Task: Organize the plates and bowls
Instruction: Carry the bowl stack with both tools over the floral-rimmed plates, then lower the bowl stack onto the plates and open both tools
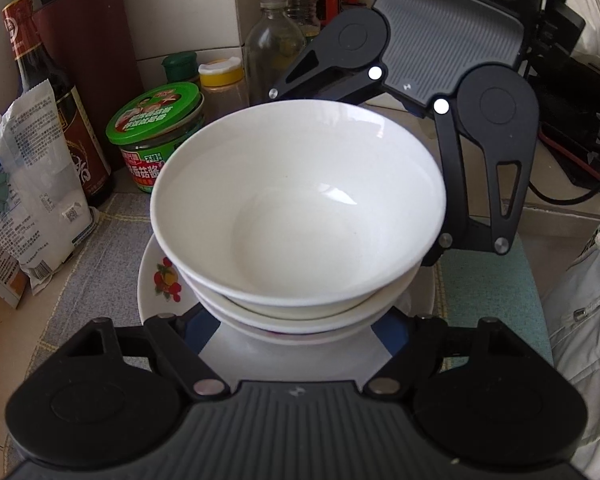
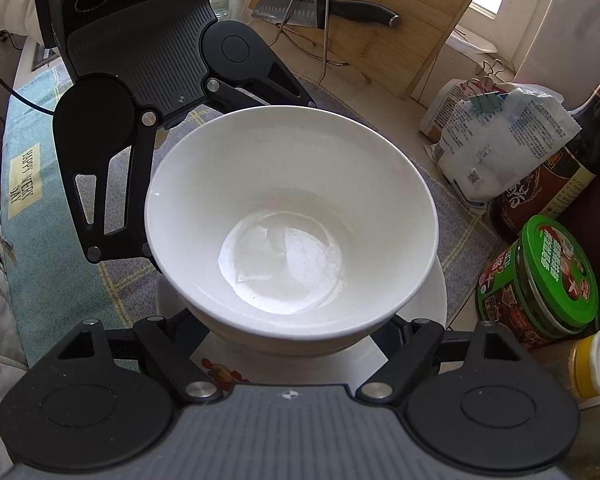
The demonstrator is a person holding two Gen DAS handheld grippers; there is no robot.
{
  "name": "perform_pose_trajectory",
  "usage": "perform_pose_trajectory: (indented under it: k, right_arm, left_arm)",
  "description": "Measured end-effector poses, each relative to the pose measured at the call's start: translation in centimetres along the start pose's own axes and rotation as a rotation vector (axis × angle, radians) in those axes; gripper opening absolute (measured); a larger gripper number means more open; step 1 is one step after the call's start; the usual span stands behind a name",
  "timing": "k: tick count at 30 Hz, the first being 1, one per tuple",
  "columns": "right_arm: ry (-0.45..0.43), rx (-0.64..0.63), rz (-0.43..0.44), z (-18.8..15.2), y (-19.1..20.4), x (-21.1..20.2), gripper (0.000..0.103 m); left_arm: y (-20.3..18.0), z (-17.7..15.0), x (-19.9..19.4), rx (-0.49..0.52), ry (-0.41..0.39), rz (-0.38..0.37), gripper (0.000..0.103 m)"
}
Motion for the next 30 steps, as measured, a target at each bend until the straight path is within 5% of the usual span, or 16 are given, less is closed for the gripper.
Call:
perform_pose_trajectory:
  k: [14,17,19,23,30]
  right_arm:
    - [-0.001,0.023,0.008,-0.1,-0.9,0.7,0.088]
    - [-0.022,0.033,0.011,0.1,-0.9,0.4,0.097]
    - [-0.047,0.037,-0.001,0.4,-0.8,0.0,0.103]
    - [-0.031,0.027,-0.028,0.3,-0.7,-0.1,0.103]
    - [-0.032,0.065,-0.065,-0.4,-0.2,-1.0,0.103]
  left_arm:
    - [0.9,0.2,0.9,-0.007,0.004,-0.011,0.081]
    - [0.7,0.1,0.9,-0.004,-0.001,0.0,0.082]
    - [0.7,0.1,0.7,-0.004,-0.017,0.02,0.094]
    - [0.8,0.0,-0.2,-0.023,-0.041,0.07,0.1]
    - [0.2,-1.8,-2.5,-0.097,-0.102,0.233,0.1]
Point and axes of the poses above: each gripper's, at about its wrist camera, not at the fingertips, and x roughly the way its jaws point, y to its left, z to its top, the point moved 6 cm from there along x, roughly the way its jaws point, and after that the axes turned 7 degrees about -x, right-handed, at the moved point
